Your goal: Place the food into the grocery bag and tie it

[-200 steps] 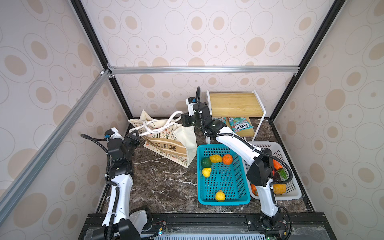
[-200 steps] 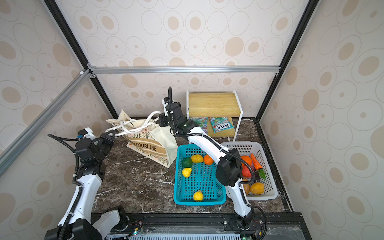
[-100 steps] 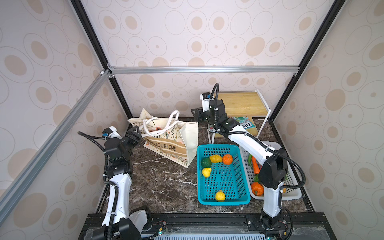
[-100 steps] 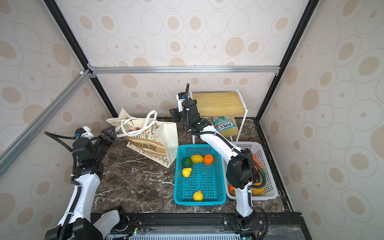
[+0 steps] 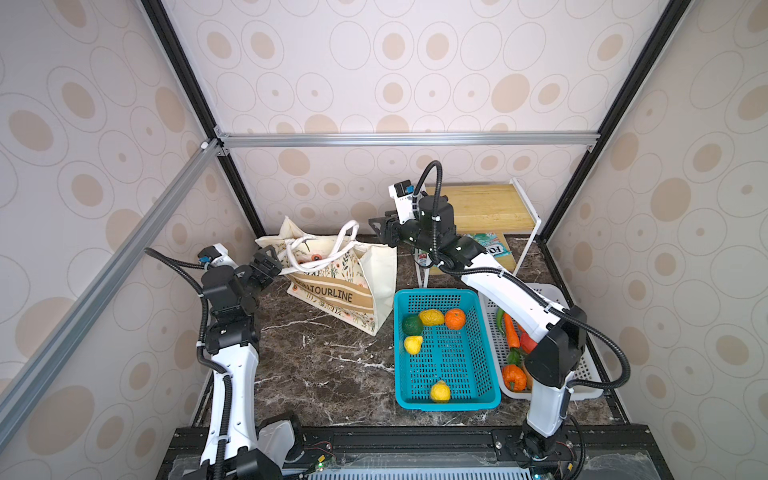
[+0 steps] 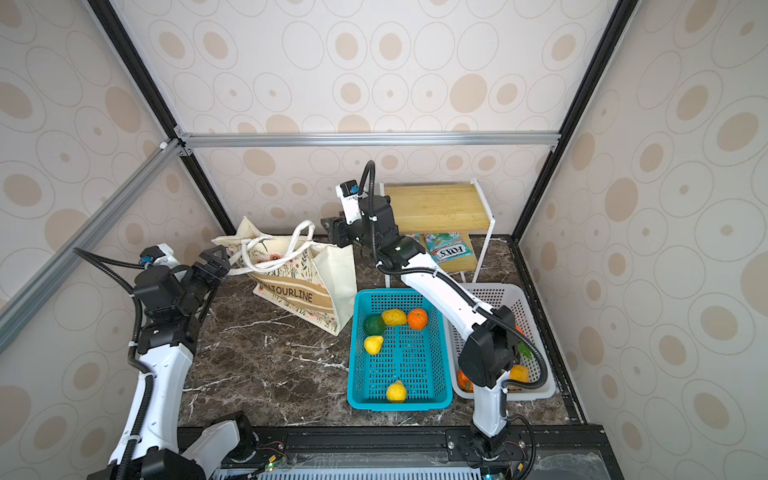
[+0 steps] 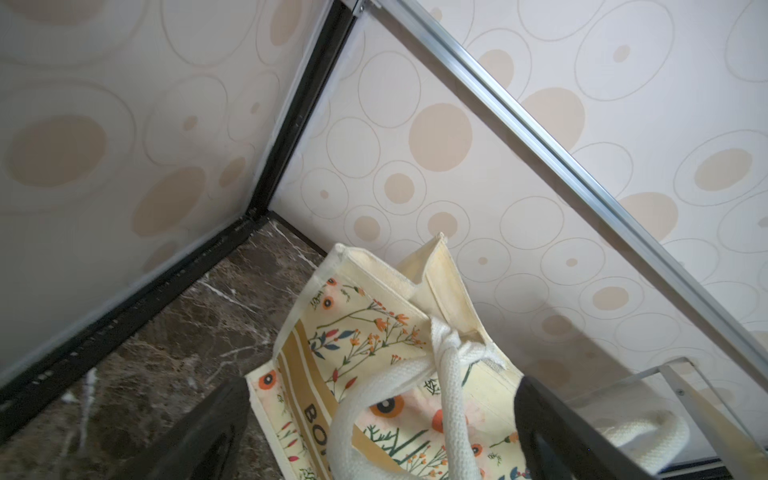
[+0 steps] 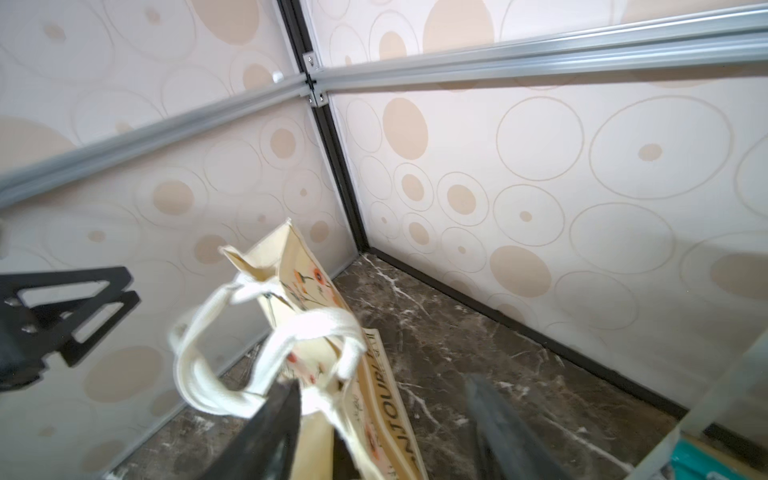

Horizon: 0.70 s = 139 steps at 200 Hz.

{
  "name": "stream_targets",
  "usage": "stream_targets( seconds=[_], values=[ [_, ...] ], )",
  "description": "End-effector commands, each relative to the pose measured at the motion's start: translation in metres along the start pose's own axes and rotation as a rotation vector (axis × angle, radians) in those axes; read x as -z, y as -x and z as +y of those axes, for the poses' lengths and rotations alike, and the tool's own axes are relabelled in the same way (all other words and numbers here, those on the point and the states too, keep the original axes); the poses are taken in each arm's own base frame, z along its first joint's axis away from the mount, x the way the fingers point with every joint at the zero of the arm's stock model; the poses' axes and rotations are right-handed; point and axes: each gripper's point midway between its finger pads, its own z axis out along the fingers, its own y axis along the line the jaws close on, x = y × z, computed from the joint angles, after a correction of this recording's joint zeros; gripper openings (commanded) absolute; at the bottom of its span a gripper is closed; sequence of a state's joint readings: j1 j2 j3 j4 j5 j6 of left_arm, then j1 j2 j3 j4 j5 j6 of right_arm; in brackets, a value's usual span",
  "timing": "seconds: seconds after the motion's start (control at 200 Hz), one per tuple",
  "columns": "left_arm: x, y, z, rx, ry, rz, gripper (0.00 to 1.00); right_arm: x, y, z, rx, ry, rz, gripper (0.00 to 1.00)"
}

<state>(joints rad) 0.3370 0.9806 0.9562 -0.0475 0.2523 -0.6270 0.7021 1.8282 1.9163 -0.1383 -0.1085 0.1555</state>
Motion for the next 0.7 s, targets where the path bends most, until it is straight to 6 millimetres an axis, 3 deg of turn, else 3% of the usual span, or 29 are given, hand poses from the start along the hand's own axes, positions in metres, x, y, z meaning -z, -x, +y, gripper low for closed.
stream_targets(
  seconds=[0.0,0.06,0.165,0.29,0.395,0.565,0.69],
  values=[
    [0.027,0.025,-0.011,-0.136,0.023,-0.055,0.99,0.049,0.032,0.005,0.046,-0.047,-0.028,0.92],
    [0.035,0.021,-0.016,-0.149,-0.006,-0.055,0.99,0.066,0.023,0.003,0.063,-0.068,0.01,1.0],
    [0.048,0.001,-0.021,-0.122,-0.089,-0.052,0.99,0.101,-0.001,-0.007,0.096,-0.138,0.061,0.99],
    [0.058,-0.026,-0.012,-0.116,-0.119,-0.049,0.99,0.149,-0.039,-0.032,0.141,-0.266,0.086,0.99],
    [0.055,-0.053,0.006,-0.104,-0.092,-0.011,0.99,0.186,-0.078,-0.059,0.165,-0.378,0.108,0.99],
    [0.039,-0.118,0.04,-0.089,-0.024,0.084,0.99,0.24,-0.148,-0.135,0.046,-0.647,0.166,0.99],
    [0.03,-0.171,0.031,-0.116,-0.038,0.153,0.99,0.283,-0.189,-0.192,-0.067,-0.872,0.173,0.99]
  ],
)
